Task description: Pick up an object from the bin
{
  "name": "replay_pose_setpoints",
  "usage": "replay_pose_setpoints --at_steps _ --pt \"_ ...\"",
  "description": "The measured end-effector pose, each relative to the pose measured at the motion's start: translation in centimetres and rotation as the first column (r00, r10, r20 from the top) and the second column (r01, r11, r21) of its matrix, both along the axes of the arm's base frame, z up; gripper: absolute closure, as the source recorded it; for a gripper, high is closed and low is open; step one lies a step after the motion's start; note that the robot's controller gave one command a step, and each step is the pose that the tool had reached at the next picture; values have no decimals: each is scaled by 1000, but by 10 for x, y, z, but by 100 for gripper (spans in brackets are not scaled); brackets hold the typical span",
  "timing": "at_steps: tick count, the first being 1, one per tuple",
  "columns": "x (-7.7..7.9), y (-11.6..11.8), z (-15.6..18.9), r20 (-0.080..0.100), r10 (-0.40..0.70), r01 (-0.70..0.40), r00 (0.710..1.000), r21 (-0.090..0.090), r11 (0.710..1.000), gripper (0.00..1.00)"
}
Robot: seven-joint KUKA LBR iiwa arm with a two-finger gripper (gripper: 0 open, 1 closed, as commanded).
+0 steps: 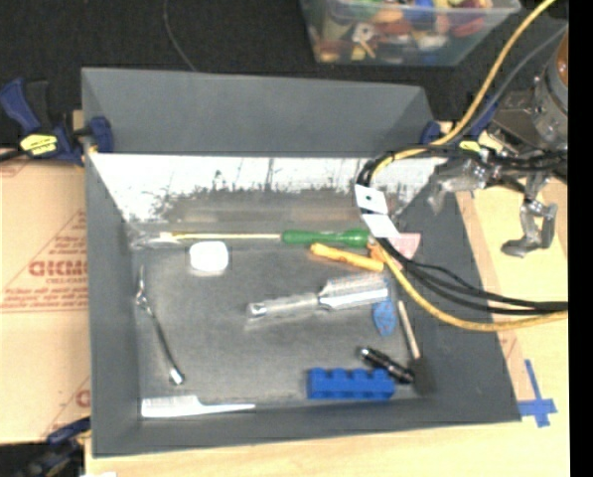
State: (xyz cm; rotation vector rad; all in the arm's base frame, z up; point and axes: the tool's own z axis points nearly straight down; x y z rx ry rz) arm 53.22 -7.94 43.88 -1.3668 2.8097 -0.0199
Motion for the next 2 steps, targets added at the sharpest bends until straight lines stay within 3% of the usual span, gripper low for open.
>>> replay_pose_setpoints --at_steps 1,2 --pt "12 38 57 9 188 -188 982 -4 982 0" --pt "-11 42 71 -2 495 -495 869 -10 869 0"
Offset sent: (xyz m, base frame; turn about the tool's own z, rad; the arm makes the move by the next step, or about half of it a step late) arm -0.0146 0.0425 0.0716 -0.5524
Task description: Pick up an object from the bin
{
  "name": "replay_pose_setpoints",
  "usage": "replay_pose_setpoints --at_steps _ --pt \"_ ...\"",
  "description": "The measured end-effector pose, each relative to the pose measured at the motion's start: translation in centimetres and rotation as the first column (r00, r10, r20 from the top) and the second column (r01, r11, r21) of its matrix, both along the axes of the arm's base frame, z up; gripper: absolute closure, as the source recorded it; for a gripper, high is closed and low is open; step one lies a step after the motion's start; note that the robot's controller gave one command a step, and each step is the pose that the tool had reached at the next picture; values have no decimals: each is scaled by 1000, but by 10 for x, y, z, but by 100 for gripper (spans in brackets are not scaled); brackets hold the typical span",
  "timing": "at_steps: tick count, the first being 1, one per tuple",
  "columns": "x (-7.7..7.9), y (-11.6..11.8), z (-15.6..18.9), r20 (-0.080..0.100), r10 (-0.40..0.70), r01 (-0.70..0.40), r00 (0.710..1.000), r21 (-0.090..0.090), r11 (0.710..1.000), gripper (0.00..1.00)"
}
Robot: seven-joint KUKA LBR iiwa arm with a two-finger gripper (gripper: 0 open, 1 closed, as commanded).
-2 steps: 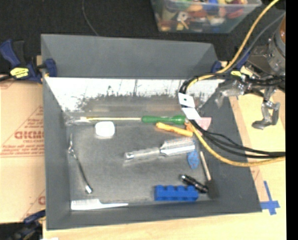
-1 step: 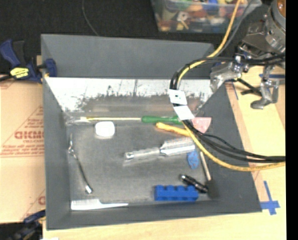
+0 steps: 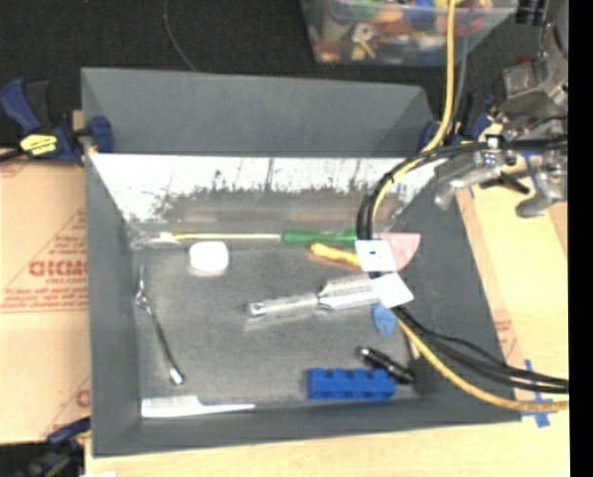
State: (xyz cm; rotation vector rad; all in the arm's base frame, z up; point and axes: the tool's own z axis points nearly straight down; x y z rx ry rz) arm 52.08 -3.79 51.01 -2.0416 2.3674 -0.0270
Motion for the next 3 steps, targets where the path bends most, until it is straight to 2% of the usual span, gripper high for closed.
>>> replay_pose_setpoints --at_steps 1,2,3 --pt "10 31 43 6 225 -225 974 -4 974 0" --pt "-10 66 52 2 250 -250 968 -5 968 0" --pt "4 52 95 13 349 -349 937 -10 937 0"
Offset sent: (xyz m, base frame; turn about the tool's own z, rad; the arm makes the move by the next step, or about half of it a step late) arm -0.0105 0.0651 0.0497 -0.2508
